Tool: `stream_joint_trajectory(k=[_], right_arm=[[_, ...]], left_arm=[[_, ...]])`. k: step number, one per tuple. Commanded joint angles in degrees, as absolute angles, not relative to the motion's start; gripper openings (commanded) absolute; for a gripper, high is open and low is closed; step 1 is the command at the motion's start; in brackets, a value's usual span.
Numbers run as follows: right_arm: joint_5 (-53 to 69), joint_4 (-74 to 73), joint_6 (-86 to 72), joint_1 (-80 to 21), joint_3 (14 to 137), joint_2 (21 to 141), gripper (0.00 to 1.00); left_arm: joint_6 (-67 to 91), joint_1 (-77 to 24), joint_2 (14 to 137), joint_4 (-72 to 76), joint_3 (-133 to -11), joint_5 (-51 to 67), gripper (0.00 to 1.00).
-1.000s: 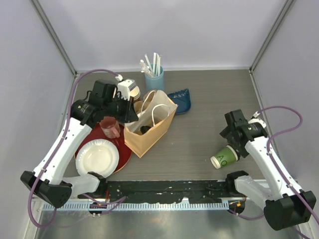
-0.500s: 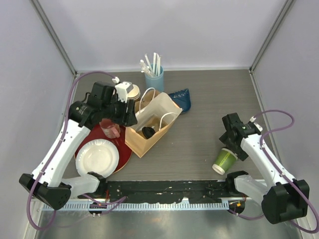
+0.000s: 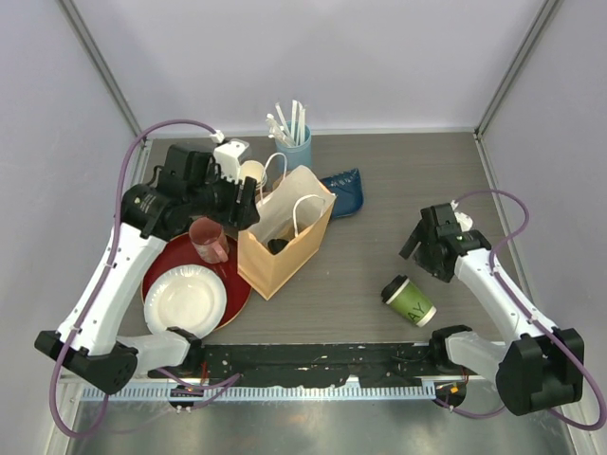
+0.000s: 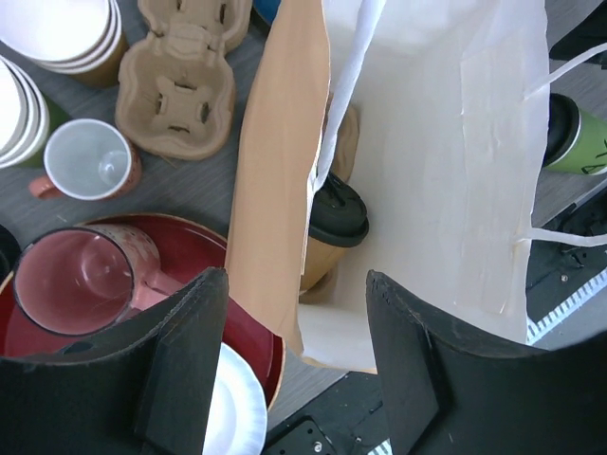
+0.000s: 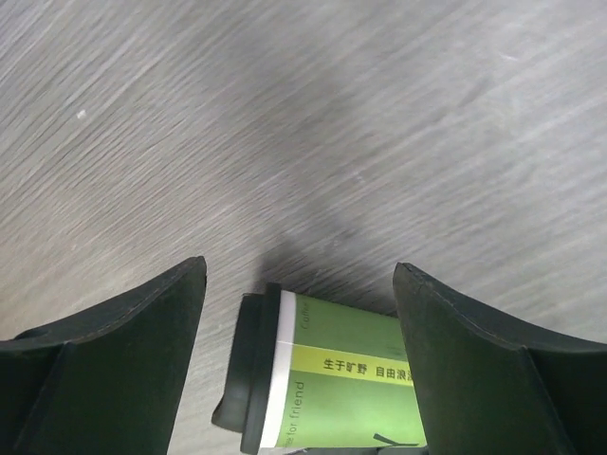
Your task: Pack the takeout coffee
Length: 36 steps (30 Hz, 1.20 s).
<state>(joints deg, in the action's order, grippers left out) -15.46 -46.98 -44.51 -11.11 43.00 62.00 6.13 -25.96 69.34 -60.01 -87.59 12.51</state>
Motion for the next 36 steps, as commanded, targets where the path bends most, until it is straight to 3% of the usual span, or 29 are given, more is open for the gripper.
stream_joint_trajectory(k=[1,5,10,14,19,22,27,36], right_arm=[[-5.55,-41.48,-30.25,-11.07,46.75,58.63,0.85],[-2.72,-47.44,-27.25,-10.99,52.46,60.55,0.86],[4.37,-51.51,-19.44,-11.07,59.05,63.28,0.73],[31.47,-47.55,2.37,-11.51,64.32,64.07,0.74],[37.96,-56.14,23.17,-18.18,69.08,70.21,0.74],[32.90,-64.94,38.30,-27.05,69.44,72.33,0.76],[25.86,-65.39,40.87,-35.83,70.84,76.64,0.76],[15.22,-65.47,45.43,-44.91,59.52,67.95,0.77]], left_arm=[[3.96,-25.66,70.22,-59.50,-91.23,11.69,0.64],[2.82,-25.66,71.19,-59.41,-94.47,12.21,0.64],[1.15,-25.75,71.63,-59.68,-97.20,14.49,0.64],[-1.84,-25.66,71.19,-59.77,-97.56,19.14,0.64],[-5.70,-25.66,69.44,-61.34,-97.30,21.00,0.65],[-8.51,-25.66,67.42,-63.44,-96.77,21.88,0.70],[-7.65,-25.66,63.38,-66.09,-93.61,18.12,0.70],[-5.01,-25.66,54.14,-65.39,-86.40,16.52,0.70]])
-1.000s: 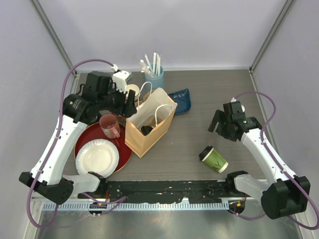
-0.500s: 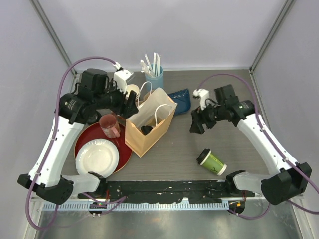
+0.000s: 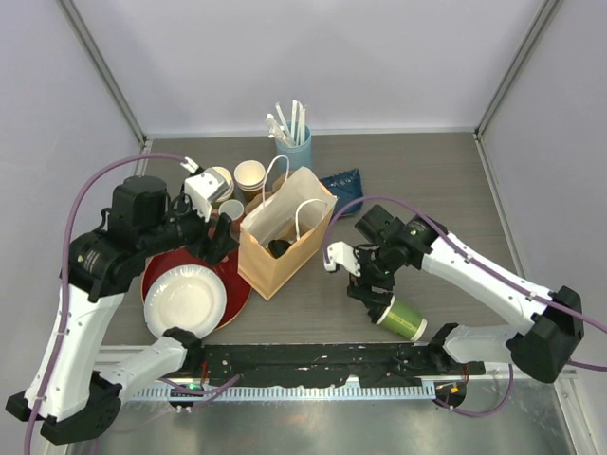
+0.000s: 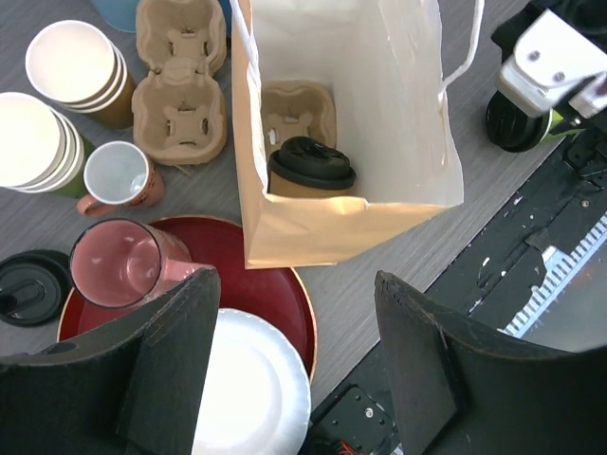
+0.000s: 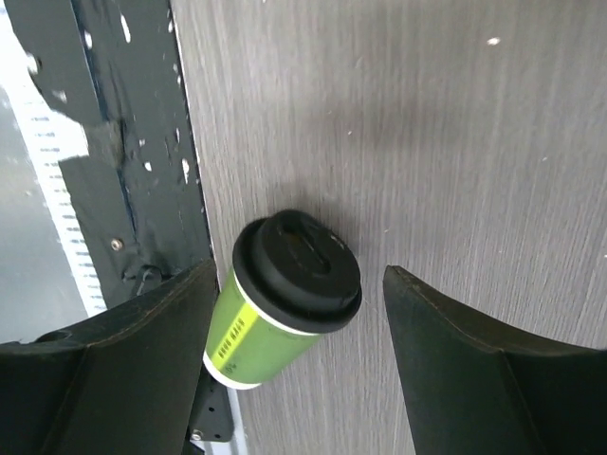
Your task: Pack the takeout coffee
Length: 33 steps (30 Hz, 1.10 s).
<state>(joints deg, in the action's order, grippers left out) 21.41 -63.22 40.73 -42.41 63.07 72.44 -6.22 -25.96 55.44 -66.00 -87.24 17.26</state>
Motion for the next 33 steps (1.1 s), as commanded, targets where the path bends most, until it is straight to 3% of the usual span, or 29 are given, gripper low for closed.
stream_joint_trajectory(k=[1,5,6,9,24,33], right_arm=[[14.34,-65.91,46.31,-45.43,58.89,67.42,0.77],[10.20,-63.82,45.88,-48.42,55.29,65.83,0.82],[10.28,-62.85,44.66,-49.04,53.11,65.48,0.90],[10.46,-59.33,42.72,-51.50,49.15,64.60,0.94],[2.21,-51.95,35.61,-52.12,42.81,60.47,0.98],[-2.90,-59.57,25.84,-52.12,55.62,63.27,1.00]], left_arm=[[-5.01,-25.66,54.05,-65.39,-86.48,16.70,0.70],[-4.66,-25.66,54.75,-64.95,-87.01,16.79,0.70],[-4.66,-25.66,54.93,-64.69,-87.01,16.87,0.70],[-3.96,-25.66,55.72,-64.51,-87.36,17.23,0.70],[-3.16,-25.58,58.53,-64.34,-89.47,18.54,0.70],[-2.99,-25.58,58.80,-64.42,-89.47,19.77,0.70]])
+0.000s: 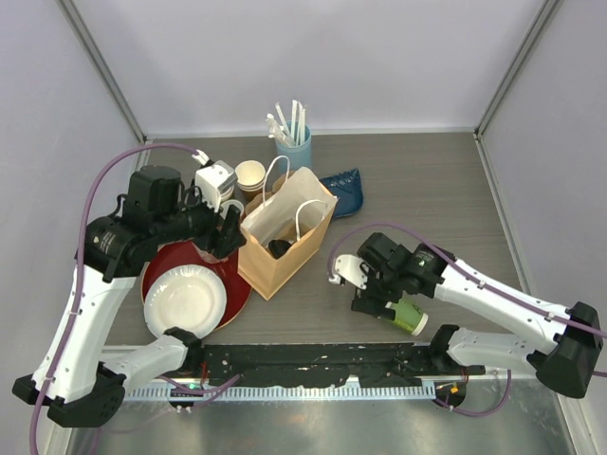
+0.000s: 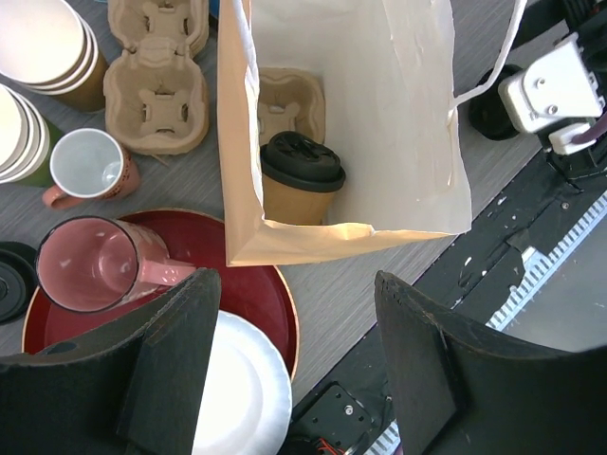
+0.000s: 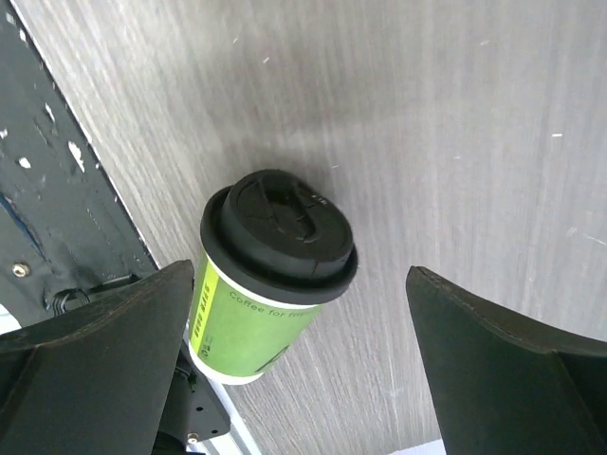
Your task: Pack the takeout coffee
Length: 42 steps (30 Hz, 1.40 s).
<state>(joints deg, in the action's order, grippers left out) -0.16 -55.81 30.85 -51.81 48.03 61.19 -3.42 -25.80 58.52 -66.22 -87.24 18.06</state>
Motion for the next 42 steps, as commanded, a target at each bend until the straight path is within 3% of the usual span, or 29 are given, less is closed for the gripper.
stream_joint_trajectory(k=[1,7,11,12,17,27,42], right_arm=[[-3.94,-61.76,25.93,-52.03,56.50,64.41,1.00],[-7.99,-69.86,26.10,-51.24,59.15,62.49,1.00],[-8.35,-73.22,26.81,-50.71,52.67,59.95,1.00],[-9.05,-71.82,25.85,-50.54,49.69,59.25,0.87],[-5.89,-68.65,25.66,-46.24,47.99,57.04,0.96],[1.67,-66.45,23.20,-46.23,49.48,64.14,0.97],[-1.67,-64.43,18.38,-49.92,47.46,74.35,1.00]], left_arm=[[-2.99,-25.58,58.80,-64.42,-89.65,19.86,0.70],[-2.81,-25.49,58.54,-64.86,-90.26,20.04,0.70],[-2.11,-25.58,58.45,-64.43,-90.26,19.78,0.70],[-0.98,-25.58,58.45,-64.25,-90.00,19.51,0.70],[1.14,-25.58,56.78,-65.04,-88.51,19.25,0.70],[1.05,-26.19,55.46,-65.30,-87.63,19.34,0.70],[2.73,-28.48,53.35,-68.55,-90.61,16.79,0.70]])
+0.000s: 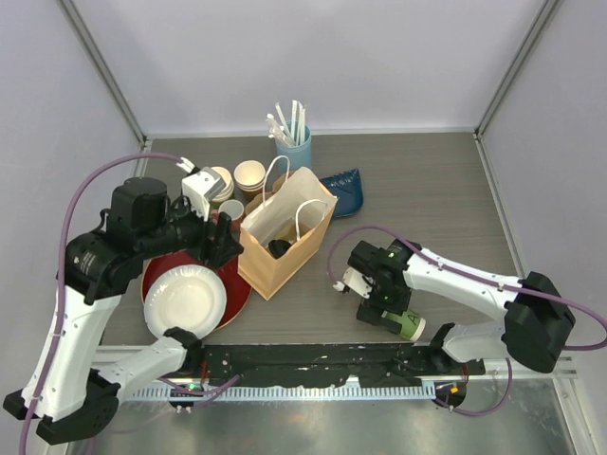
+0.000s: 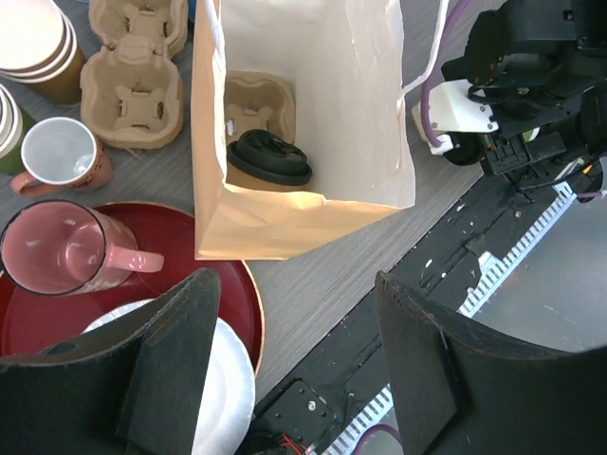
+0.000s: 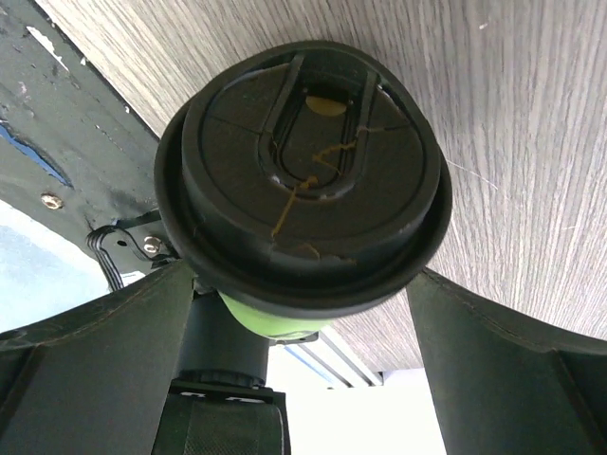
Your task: Pack the takeout coffee
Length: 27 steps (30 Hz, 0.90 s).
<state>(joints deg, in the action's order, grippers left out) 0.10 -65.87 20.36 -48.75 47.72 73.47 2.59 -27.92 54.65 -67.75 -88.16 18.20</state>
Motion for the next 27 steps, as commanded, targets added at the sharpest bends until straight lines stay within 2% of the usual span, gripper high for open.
stream_joint_trajectory(k=[1,12,15,19,27], right_arm=[[-1.76,-64.34,18.11,-49.83,47.46,74.79,1.00],[-3.87,-60.03,15.99,-51.33,47.11,79.10,0.97],[-3.17,-60.12,16.52,-51.33,46.67,79.01,0.91],[-2.64,-60.47,16.96,-51.42,46.76,78.32,0.71],[-0.70,-61.52,19.07,-51.33,47.28,72.95,0.66]], left_arm=[[2.55,-28.56,53.35,-68.64,-90.79,16.61,0.70],[1.50,-29.09,53.00,-69.08,-91.23,15.03,0.70],[1.49,-29.44,53.26,-69.00,-91.23,14.85,0.70],[1.41,-29.53,53.44,-68.91,-91.32,14.94,0.70],[1.23,-29.53,53.61,-68.73,-91.84,15.29,0.70]])
